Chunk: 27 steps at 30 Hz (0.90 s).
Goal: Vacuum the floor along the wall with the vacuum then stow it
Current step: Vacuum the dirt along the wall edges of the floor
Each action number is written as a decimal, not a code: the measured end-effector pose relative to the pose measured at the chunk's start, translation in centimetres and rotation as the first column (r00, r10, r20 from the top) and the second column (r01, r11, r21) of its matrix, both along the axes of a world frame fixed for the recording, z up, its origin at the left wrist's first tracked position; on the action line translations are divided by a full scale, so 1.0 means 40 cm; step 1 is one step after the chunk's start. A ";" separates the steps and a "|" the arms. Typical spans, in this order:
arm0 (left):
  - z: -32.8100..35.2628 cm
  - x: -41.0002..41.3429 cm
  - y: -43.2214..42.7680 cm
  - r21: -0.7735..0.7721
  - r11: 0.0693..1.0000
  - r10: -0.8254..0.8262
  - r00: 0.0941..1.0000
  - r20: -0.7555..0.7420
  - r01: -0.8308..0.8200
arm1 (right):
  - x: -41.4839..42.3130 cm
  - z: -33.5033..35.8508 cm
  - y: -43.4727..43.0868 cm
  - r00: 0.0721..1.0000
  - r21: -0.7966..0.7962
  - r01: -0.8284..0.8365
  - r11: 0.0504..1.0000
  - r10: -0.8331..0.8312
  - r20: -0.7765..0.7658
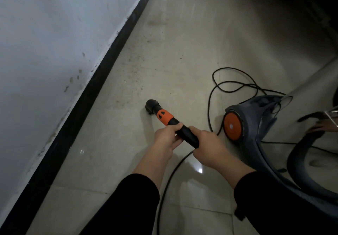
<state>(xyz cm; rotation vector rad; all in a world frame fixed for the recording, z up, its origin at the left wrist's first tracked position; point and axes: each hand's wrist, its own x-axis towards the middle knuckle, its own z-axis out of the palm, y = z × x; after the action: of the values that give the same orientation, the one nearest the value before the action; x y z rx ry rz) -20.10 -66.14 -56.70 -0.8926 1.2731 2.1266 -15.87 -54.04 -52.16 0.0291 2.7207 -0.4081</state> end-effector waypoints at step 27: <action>0.088 -0.184 0.130 -0.102 0.992 -0.076 0.996 0.040 0.079 | -0.187 0.066 0.125 0.986 0.011 -0.066 0.998 0.063 0.156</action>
<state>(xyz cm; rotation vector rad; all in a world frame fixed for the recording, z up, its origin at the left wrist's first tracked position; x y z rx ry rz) -27.45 -60.93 -53.17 -0.9048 1.3874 1.9914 -23.35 -49.04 -49.53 -0.0219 2.5639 -0.3494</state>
